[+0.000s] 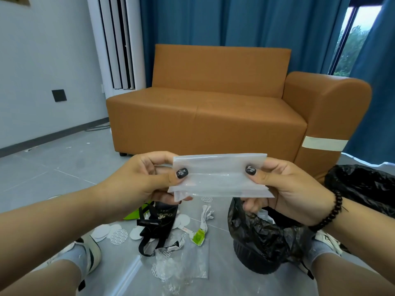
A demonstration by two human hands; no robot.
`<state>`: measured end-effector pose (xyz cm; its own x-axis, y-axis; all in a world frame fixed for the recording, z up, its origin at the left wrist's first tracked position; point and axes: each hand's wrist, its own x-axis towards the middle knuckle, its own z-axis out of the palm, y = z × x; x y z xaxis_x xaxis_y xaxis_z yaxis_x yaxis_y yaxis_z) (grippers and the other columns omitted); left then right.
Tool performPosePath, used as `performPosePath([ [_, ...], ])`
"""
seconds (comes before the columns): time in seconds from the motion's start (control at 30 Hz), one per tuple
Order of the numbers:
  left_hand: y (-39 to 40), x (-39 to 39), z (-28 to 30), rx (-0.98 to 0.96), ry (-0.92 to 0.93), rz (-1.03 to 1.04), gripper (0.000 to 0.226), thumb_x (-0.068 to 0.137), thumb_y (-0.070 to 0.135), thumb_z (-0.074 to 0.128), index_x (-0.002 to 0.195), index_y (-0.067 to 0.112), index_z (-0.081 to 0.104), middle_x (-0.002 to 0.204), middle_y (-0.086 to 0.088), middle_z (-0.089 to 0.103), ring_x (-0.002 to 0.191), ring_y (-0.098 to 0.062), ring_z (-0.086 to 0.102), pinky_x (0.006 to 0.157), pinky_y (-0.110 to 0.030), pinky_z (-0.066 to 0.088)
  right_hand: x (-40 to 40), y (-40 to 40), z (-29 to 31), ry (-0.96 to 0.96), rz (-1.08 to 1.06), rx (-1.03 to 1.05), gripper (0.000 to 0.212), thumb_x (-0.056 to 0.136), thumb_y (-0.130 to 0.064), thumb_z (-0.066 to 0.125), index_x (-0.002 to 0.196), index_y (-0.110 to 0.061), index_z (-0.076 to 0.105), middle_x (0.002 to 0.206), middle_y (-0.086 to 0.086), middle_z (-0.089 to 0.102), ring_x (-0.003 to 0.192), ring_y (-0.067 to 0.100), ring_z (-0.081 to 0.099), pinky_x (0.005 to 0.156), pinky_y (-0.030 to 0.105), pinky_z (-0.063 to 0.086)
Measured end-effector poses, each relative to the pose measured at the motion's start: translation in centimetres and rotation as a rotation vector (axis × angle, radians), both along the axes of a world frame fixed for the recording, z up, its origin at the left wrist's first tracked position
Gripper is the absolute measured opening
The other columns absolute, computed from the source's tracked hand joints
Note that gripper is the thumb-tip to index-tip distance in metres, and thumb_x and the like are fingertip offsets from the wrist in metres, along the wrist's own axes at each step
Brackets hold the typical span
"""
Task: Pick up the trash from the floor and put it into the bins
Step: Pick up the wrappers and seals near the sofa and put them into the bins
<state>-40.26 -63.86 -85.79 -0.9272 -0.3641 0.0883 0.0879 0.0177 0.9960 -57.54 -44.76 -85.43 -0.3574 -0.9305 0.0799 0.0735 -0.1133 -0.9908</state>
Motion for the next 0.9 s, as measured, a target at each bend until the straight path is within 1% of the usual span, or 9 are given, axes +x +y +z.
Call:
performPosePath([
  [0.1,0.0,0.2,0.6,0.038,0.005,-0.072,0.032,0.06,0.008,0.084,0.09,0.01,0.075,0.073,-0.012,0.071,0.06,-0.027,0.07,0.051,-0.023,0.056,0.0,0.1,0.2,-0.072,0.059,-0.01,0.028,0.067,-0.011,0.062,0.091,-0.011,0.077,0.068,0.024,0.066,0.052,0.028,0.067,0.047,0.029,0.056],
  [0.17,0.1,0.1,0.6,0.055,-0.004,-0.065,0.035,0.055,-0.013,0.072,0.08,0.012,0.078,0.062,-0.008,0.068,0.056,-0.027,0.068,0.05,-0.023,0.056,-0.4,0.0,0.0,-0.085,0.07,0.0,0.023,0.068,0.001,0.06,0.083,-0.005,0.077,0.069,0.026,0.066,0.056,0.031,0.067,0.049,0.031,0.057],
  [0.27,0.0,0.1,0.3,0.096,-0.022,-0.036,0.027,0.078,-0.011,0.049,0.076,-0.002,0.074,0.065,-0.018,0.068,0.052,-0.028,0.066,0.057,-0.033,0.061,-1.0,0.1,-0.4,-0.098,0.117,-0.014,0.031,0.059,-0.005,0.059,0.084,0.005,0.074,0.08,0.031,0.066,0.068,0.037,0.068,0.058,0.035,0.058],
  [0.33,-0.4,0.2,-0.1,0.131,-0.032,-0.034,0.03,0.074,-0.002,0.043,0.079,-0.01,0.072,0.072,-0.028,0.064,0.061,-0.036,0.062,0.056,-0.037,0.06,-1.0,0.2,-0.4,-0.066,0.096,0.0,0.035,0.061,-0.012,0.059,0.085,0.009,0.072,0.083,0.029,0.068,0.071,0.035,0.069,0.06,0.035,0.057],
  [0.4,-0.2,0.4,0.0,0.103,-0.045,-0.025,0.032,0.069,0.01,0.053,0.083,-0.012,0.071,0.075,-0.024,0.058,0.067,-0.037,0.057,0.056,-0.033,0.058,-0.8,0.1,-0.4,0.107,-0.007,0.03,0.02,0.072,-0.013,0.073,0.079,0.005,0.074,0.072,0.018,0.07,0.059,0.024,0.067,0.054,0.027,0.054],
  [0.5,0.4,0.2,-0.1,-0.086,-0.048,0.09,0.018,0.068,0.01,0.082,0.083,0.003,0.075,0.07,-0.016,0.061,0.053,-0.017,0.059,0.053,-0.025,0.056,-0.3,-0.1,-0.5,0.338,-0.144,0.019,0.012,0.069,-0.016,0.072,0.074,-0.007,0.076,0.061,0.01,0.067,0.05,0.017,0.061,0.047,0.02,0.049],
  [0.63,0.3,0.1,-0.4,-0.14,-0.023,0.095,0.053,0.066,0.01,0.073,0.117,0.026,0.066,0.079,-0.022,0.052,0.073,-0.03,0.048,0.053,-0.02,0.052,-0.6,-0.3,-1.0,0.272,-0.114,0.03,0.042,0.065,-0.011,0.075,0.107,-0.019,0.071,0.087,0.028,0.068,0.066,0.027,0.064,0.054,0.029,0.057],
  [0.7,0.4,0.2,-0.3,-0.155,-0.03,0.09,0.053,0.063,0.01,0.073,0.115,0.022,0.067,0.08,-0.033,0.057,0.076,-0.031,0.052,0.054,-0.019,0.052,-0.9,-0.3,-1.2,0.249,-0.091,0.084,0.053,0.065,-0.016,0.08,0.116,-0.023,0.067,0.09,0.032,0.066,0.066,0.03,0.062,0.054,0.029,0.056],
  [0.9,0.4,0.1,0.1,-0.219,-0.053,0.126,0.024,0.079,-0.008,0.065,0.085,0.011,0.078,0.088,-0.016,0.075,0.068,-0.017,0.066,0.055,-0.015,0.052,-0.3,-0.5,-1.3,0.218,-0.151,0.043,0.016,0.073,0.003,0.067,0.08,-0.008,0.077,0.056,0.022,0.056,0.042,0.024,0.056,0.049,0.025,0.054],
])
